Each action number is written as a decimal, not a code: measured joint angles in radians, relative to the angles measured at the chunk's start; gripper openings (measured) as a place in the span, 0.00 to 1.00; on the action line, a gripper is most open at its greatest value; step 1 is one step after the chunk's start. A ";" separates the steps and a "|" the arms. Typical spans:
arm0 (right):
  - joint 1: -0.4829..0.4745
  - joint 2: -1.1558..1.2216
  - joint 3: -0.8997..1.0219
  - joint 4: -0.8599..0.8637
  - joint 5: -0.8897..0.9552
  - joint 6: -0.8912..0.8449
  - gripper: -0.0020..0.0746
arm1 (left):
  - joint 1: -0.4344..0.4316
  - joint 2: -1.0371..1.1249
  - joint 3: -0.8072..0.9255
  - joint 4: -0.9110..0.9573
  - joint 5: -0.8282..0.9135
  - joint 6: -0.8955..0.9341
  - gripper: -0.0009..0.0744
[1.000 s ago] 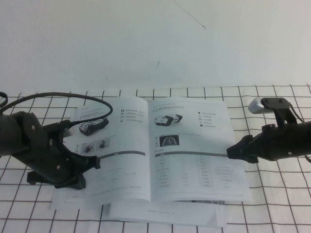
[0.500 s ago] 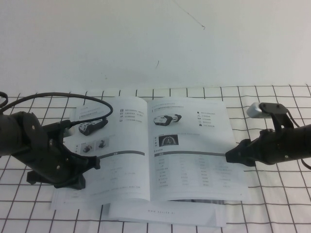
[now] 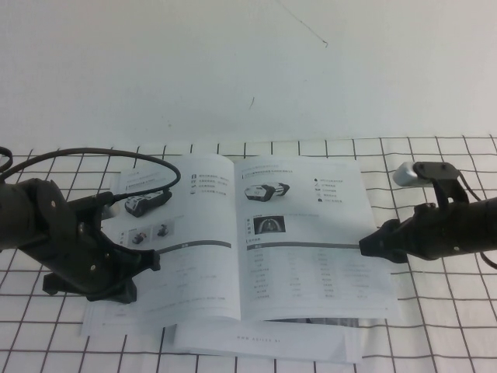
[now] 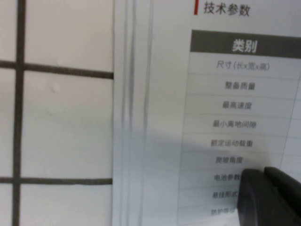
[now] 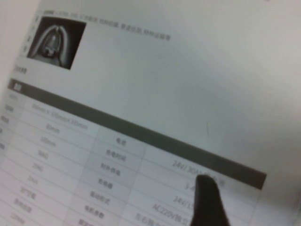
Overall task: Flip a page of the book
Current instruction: Open the closed book
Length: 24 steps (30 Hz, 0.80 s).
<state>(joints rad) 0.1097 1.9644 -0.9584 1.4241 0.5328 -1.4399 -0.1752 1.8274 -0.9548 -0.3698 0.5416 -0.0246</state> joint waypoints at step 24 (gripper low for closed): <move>0.009 0.006 0.002 0.011 -0.010 -0.028 0.57 | 0.000 0.000 0.000 0.000 0.000 0.025 0.01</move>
<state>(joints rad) 0.1183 1.9709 -0.9567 1.4350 0.5230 -1.4674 -0.1752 1.8274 -0.9548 -0.3698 0.5416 0.0000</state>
